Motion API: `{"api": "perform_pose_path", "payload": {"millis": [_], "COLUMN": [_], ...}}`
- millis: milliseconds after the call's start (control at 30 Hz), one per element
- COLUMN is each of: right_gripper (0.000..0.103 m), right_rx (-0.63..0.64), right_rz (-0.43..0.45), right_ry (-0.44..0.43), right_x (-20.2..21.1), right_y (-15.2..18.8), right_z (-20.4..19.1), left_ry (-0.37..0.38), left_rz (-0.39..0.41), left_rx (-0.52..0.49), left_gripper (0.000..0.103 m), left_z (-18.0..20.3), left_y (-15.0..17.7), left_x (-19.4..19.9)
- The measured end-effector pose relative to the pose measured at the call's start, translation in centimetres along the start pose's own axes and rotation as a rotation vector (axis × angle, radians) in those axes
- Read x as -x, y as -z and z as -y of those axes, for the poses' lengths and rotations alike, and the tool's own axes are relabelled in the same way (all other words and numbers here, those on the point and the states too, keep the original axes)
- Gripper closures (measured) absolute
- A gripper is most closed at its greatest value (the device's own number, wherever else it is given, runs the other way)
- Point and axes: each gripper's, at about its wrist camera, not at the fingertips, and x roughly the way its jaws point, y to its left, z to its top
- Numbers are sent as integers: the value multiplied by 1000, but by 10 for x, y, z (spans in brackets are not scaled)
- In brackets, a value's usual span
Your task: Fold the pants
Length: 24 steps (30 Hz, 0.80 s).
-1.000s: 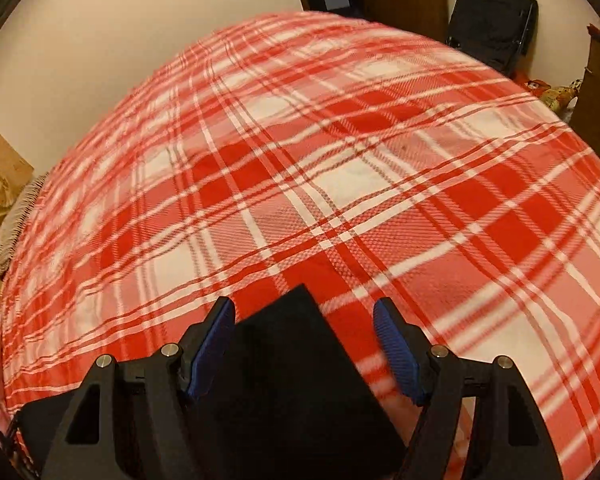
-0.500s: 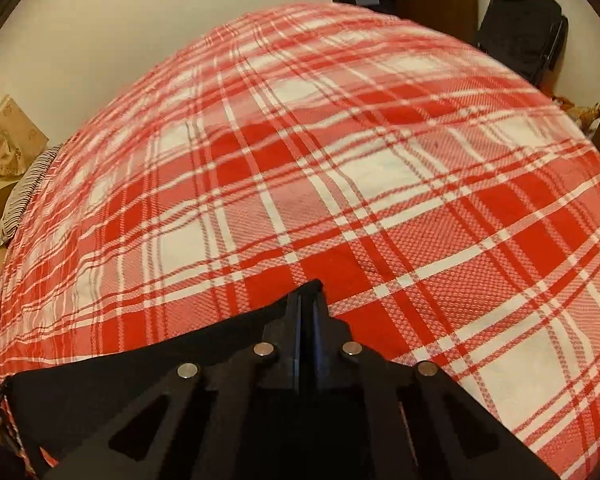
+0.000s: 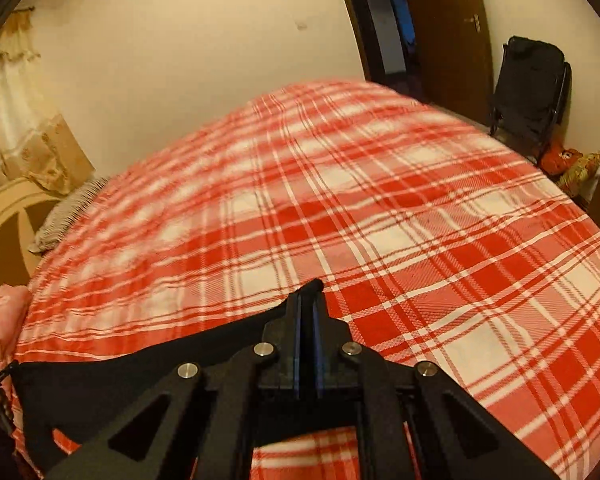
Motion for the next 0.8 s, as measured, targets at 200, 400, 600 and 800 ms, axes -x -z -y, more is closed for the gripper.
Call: {"api": "perform_pose_path", "payload": {"millis": [200,400,600,800], "right_gripper": [98,98,98,98], "right_rx": [5,-3,-20,-47], "right_rz": [71,149,202,238], "right_ry": [-45,-98,-158,-203], "right_x": [42,84,121,155], "right_y": [12,33,62,99], "right_z": [2,8,19,40], "left_ry": [53,97,148,206], "left_rz": [54,122,176,245], "left_rx": [-1,9,15,21], "left_gripper": [93,94,94,94], "left_z": [1,-2,-6,-12], "left_y": [3,11,32,59], "left_x": [22,49,75,104]}}
